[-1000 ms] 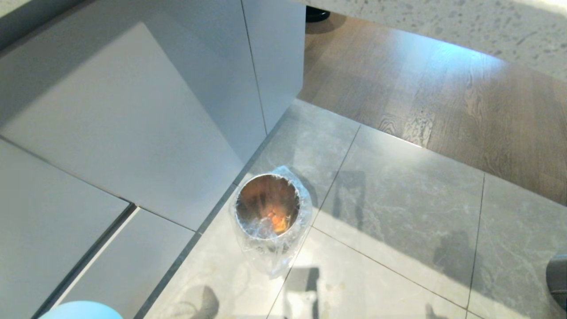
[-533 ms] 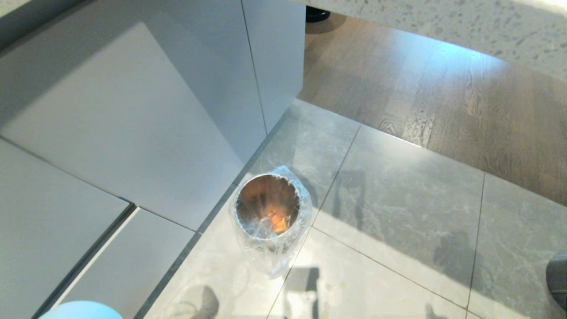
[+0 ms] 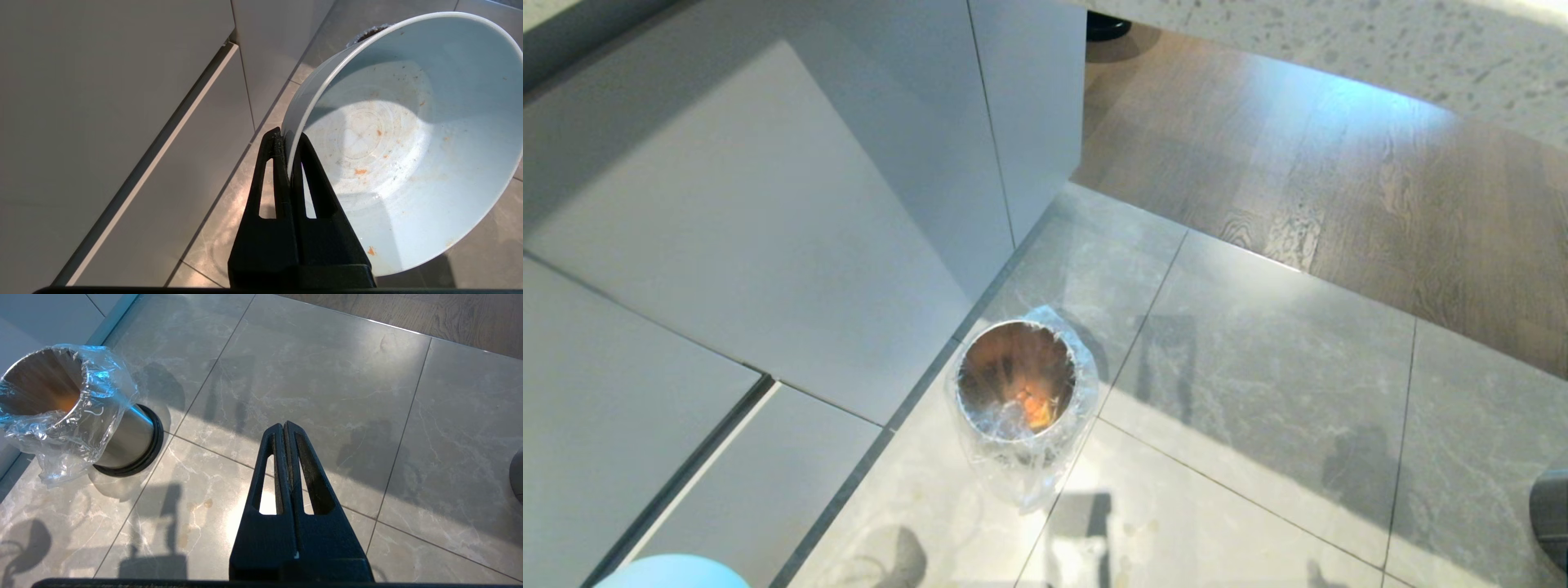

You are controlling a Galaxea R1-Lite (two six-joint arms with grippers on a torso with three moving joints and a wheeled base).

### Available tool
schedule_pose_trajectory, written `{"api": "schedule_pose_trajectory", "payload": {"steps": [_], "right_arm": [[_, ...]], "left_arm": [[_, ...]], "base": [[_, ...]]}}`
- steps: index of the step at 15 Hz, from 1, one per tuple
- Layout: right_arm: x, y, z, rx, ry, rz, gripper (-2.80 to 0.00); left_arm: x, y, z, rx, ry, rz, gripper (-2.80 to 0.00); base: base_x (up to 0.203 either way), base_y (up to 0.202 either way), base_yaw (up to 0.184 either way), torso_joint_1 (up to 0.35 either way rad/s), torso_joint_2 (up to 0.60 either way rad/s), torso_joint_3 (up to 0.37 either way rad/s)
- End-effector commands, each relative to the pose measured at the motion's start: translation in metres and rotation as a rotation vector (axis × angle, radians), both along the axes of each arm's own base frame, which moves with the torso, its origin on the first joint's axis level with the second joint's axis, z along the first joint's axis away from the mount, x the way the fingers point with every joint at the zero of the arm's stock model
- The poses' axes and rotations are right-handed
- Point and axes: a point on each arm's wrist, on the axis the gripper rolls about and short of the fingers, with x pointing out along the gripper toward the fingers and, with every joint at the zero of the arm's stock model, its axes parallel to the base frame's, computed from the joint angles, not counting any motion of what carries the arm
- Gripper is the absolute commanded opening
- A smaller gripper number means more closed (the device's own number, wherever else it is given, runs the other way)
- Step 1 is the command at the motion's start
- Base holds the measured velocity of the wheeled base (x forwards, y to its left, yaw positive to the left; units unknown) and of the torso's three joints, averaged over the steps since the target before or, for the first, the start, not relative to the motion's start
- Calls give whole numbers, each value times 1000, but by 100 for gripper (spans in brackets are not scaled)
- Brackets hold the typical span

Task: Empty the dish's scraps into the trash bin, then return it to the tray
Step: Put the bowl back to the table

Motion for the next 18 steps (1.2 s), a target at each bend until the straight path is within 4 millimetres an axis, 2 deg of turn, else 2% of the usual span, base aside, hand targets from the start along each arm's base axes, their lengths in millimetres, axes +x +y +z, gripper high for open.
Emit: {"api": "schedule_pose_trajectory", "payload": {"steps": [1,7,18], "right_arm": [[0,0,0,1,-2,0,-280],[0,0,0,1,0,1,-280],[0,0,0,1,0,0,-280]], "left_arm": [[0,0,0,-1,0,0,-280],[0,0,0,4,0,2,-280],[0,0,0,-3,0,3,-280]], "base": [[0,0,0,0,0,0],[0,0,0,1,0,25],[0,0,0,2,1,193]]}}
